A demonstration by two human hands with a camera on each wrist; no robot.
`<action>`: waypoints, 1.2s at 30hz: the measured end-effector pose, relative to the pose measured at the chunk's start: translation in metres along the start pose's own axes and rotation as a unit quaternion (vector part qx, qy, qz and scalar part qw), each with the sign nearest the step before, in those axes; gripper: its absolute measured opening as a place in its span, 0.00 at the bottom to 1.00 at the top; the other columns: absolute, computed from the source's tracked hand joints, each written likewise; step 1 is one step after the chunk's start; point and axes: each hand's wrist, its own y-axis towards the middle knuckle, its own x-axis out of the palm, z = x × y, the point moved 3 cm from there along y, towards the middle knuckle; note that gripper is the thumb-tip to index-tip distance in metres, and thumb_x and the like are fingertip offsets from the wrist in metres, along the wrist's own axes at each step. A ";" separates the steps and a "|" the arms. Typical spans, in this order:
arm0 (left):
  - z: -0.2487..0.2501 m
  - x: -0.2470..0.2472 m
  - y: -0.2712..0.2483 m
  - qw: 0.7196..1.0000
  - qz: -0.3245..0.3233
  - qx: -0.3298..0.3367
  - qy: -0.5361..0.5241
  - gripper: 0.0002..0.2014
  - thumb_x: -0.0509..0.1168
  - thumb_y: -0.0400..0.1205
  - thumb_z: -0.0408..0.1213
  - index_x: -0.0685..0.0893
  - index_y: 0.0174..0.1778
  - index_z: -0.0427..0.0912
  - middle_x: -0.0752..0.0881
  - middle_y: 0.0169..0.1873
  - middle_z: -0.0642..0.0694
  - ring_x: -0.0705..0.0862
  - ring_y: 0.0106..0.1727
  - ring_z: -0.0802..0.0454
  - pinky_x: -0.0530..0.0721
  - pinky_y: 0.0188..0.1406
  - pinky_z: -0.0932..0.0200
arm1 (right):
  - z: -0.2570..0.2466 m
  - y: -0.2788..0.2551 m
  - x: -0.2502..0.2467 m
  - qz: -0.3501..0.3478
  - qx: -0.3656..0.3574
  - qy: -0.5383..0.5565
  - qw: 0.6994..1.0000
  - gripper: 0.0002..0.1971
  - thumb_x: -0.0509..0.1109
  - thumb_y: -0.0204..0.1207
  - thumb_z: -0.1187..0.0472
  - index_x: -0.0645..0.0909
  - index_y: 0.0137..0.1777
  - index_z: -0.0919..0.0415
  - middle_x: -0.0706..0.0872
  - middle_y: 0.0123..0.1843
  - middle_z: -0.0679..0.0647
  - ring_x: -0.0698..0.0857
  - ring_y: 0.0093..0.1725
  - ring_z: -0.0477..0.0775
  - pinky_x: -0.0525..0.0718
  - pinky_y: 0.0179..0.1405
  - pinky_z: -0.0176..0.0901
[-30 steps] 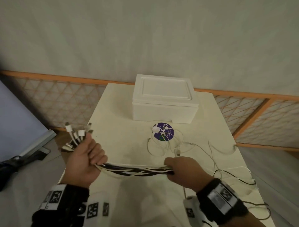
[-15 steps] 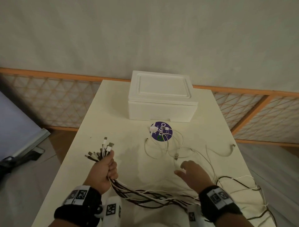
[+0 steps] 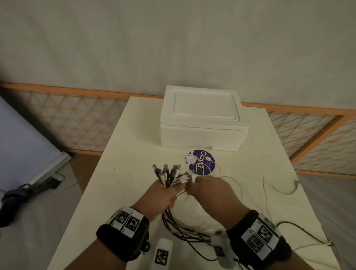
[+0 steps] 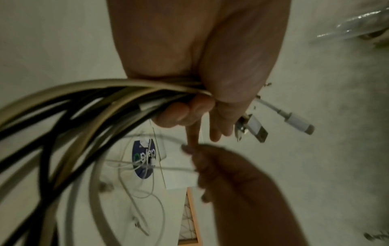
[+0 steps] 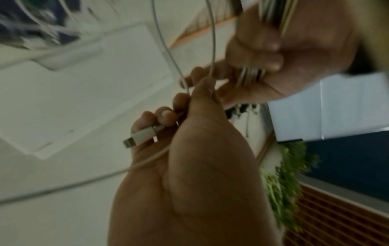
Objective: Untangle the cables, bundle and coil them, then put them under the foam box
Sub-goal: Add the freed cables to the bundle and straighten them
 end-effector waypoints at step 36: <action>-0.014 -0.084 -0.014 0.921 0.238 -0.037 -0.307 0.19 0.62 0.83 0.52 0.75 0.30 0.44 0.83 0.27 0.47 0.75 0.25 0.54 0.76 0.24 0.59 | 0.030 -0.009 0.021 -0.035 0.069 0.256 0.964 0.08 0.67 0.80 0.52 0.85 0.48 0.54 0.81 0.40 0.37 0.81 0.40 0.40 0.70 0.38 0.23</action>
